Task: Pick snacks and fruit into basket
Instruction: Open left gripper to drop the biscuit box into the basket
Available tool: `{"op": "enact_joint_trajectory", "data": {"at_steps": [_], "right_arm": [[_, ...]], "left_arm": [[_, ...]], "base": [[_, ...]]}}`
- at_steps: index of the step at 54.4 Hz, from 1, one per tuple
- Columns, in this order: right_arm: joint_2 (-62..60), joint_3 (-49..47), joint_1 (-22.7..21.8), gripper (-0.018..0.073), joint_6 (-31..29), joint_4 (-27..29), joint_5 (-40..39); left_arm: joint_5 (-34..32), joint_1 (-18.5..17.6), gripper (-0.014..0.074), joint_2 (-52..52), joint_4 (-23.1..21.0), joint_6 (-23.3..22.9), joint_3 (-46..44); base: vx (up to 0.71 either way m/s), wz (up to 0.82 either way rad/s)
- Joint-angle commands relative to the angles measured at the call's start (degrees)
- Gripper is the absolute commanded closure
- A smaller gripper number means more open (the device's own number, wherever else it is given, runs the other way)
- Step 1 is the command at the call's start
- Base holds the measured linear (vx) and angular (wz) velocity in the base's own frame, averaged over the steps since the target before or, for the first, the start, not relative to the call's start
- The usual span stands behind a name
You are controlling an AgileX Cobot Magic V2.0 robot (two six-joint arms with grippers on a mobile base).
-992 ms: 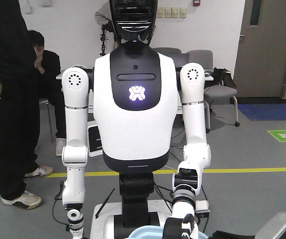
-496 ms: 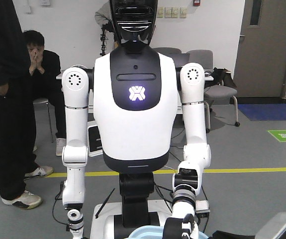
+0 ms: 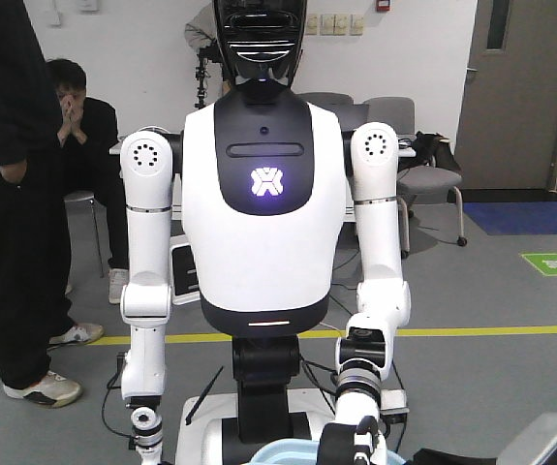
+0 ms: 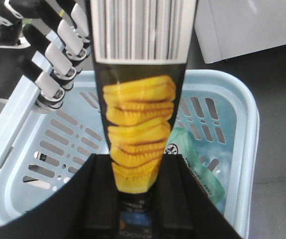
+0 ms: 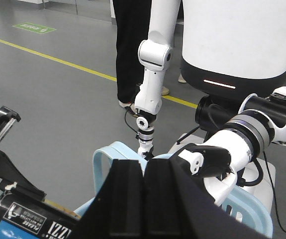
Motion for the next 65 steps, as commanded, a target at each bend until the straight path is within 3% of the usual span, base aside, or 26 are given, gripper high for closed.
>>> {"op": "enact_joint_trajectory", "data": {"at_steps": [1,17,35,41,56,57,65], "right_arm": [[-1.0,-1.6,-0.3,0.0568,-0.4,1.3,-3.8],[-1.0,-1.6,-0.3,0.0568,-0.4,1.3,-3.6],[-1.0,-1.6,-0.3,0.0568,-0.4,1.2,-3.6],[-1.0,-1.6,-0.3,0.0568,-0.4,1.2,-3.6],[-1.0,-1.6,-0.3,0.0568,-0.5,1.2,-3.6],[-1.0,-1.6,-0.3,0.0568,-0.5,1.2,-3.6],[-1.0,-1.6,-0.3,0.0568,-0.5,1.2,-3.6]], "left_arm": [[-3.6,-0.2,0.0584,-2.0,-2.3,-0.1,-1.4],[-3.3,-0.2,0.0492,-2.0,-2.3,0.0,-1.4],[-5.9,-0.2,0.0147,-2.0,-2.4,-0.1,-1.4],[-5.9,-0.2,0.0076,-2.0,-2.6,-0.1,-1.4],[-5.9,-0.1,0.0065,-2.3,-8.0,0.0,-1.4],[-6.0,-0.1,0.0092,-2.5,-12.5,-0.1,-1.4],[-6.7,-0.1,0.0134,-2.5,-12.6,-0.1,-1.4]], "base": [[0.00,0.00],[0.00,0.00],[0.00,0.00],[0.00,0.00],[0.00,0.00],[0.00,0.00],[0.00,0.00]]}}
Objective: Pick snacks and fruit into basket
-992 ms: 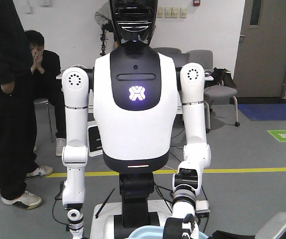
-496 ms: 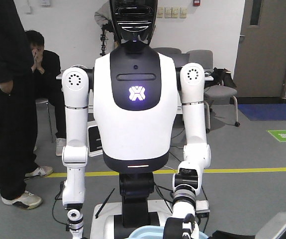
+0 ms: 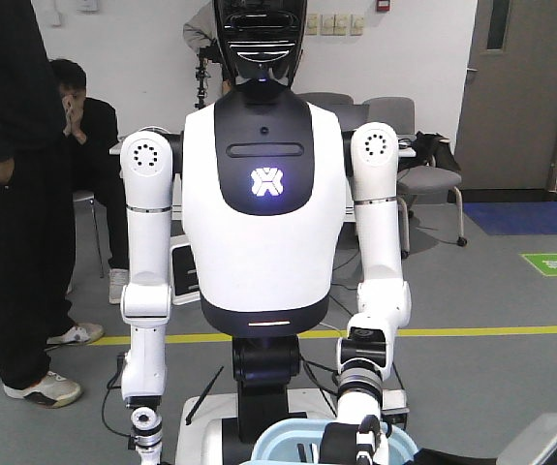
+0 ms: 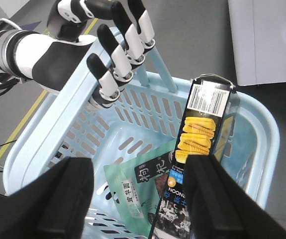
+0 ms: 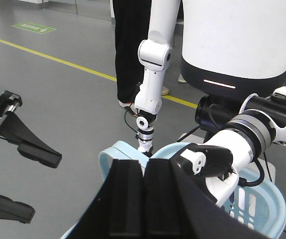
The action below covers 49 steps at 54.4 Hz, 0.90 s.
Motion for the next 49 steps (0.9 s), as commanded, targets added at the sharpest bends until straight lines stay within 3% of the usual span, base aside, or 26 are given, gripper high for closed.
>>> {"op": "enact_joint_trajectory", "data": {"at_steps": [1,11,20,32,43,49], "right_arm": [[-1.0,-1.6,-0.3,0.0568,-0.5,1.2,-3.6],[-1.0,-1.6,-0.3,0.0568,-0.5,1.2,-3.4],[-1.0,-1.6,-0.3,0.0568,-0.5,1.2,-3.4],[-1.0,-1.6,-0.3,0.0568,-0.5,1.2,-3.4],[-1.0,-1.6,-0.3,0.0568,-0.5,1.2,-3.5],[-1.0,-1.6,-0.3,0.0568,-0.5,1.1,-3.1]], "left_arm": [[-5.2,-0.1,0.0143,-2.4,-2.3,-0.1,-1.4],[-5.2,-0.1,0.0312,-3.9,-2.6,-0.1,-1.4],[-0.4,-0.1,0.0608,-10.3,-5.7,-1.5,-1.4],[10.1,-0.1,0.0606,-21.2,-9.8,-12.2,-1.4],[25.4,-0.1,0.0606,-34.1,-9.7,-28.2,-1.4],[36.2,-0.2,0.0606,-41.9,-7.2,-29.4,-1.4]], "base": [[0.00,0.00],[0.00,0.00],[0.00,0.00],[0.00,0.00],[0.00,0.00],[0.00,0.00]]}}
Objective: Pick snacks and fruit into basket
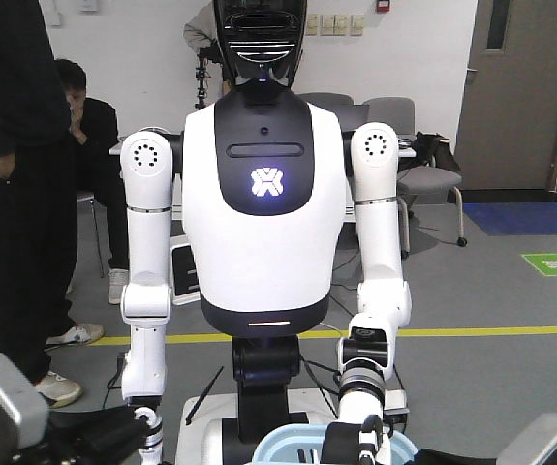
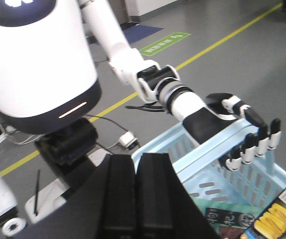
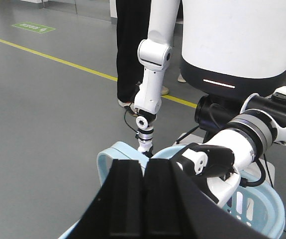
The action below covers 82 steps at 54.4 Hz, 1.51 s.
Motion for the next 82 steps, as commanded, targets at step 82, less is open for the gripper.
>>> {"op": "enact_joint_trajectory", "data": {"at_steps": [82], "right_arm": [[-24.5,-0.9,-0.3,0.0568,58.0,-54.9,3.6]], "left_arm": [[14.0,-3.2,0.0602,-40.8,-60.2,56.8,22.4]], "base": [[0.00,0.00]]}}
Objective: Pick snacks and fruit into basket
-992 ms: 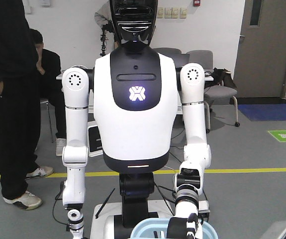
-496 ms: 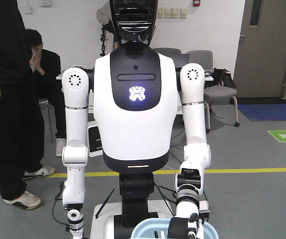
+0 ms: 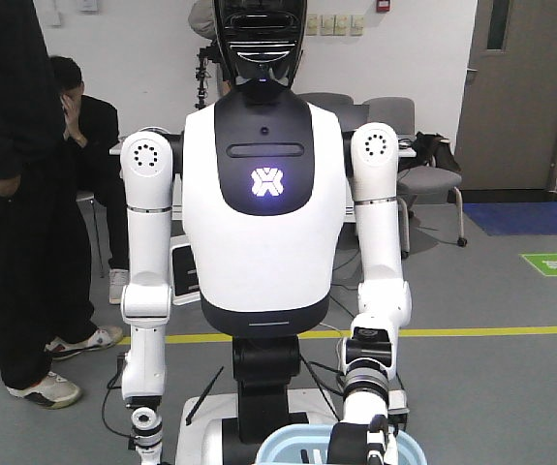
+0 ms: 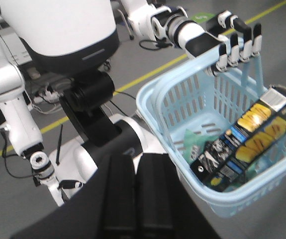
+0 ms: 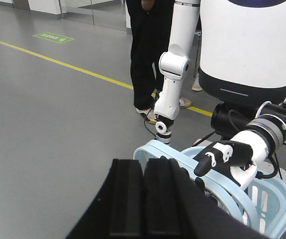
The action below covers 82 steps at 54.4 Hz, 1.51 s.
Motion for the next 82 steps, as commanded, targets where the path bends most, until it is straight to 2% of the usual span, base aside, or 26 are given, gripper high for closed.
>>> {"op": "enact_joint_trajectory", "data": {"at_steps": [1,9,27,82], "right_arm": [[-0.2,-1.6,-0.2,0.0568,-0.5,-0.9,0.5],[-0.2,-1.6,-0.2,0.0568,-0.5,-0.9,0.4],[-0.2,-1.6,-0.2,0.0568,-0.5,-0.9,0.5],[-0.2,-1.6,-0.2,0.0568,-0.5,-0.9,0.6]], "left_arm": [[-8.3,-0.4,0.0602,0.6,-0.9,-0.2,-1.2],[-7.5,-0.4,0.0599,0.6,-0.9,-0.2,0.2],[-0.8,-0.4,0.0598,0.6,-1.8,-0.2,0.8],[-0.7,-0.4,0.0598,0.6,-1.8,-0.1,0.8]], "base": [[0.00,0.00],[0.00,0.00],[0.00,0.00],[-0.03,-0.01]]}}
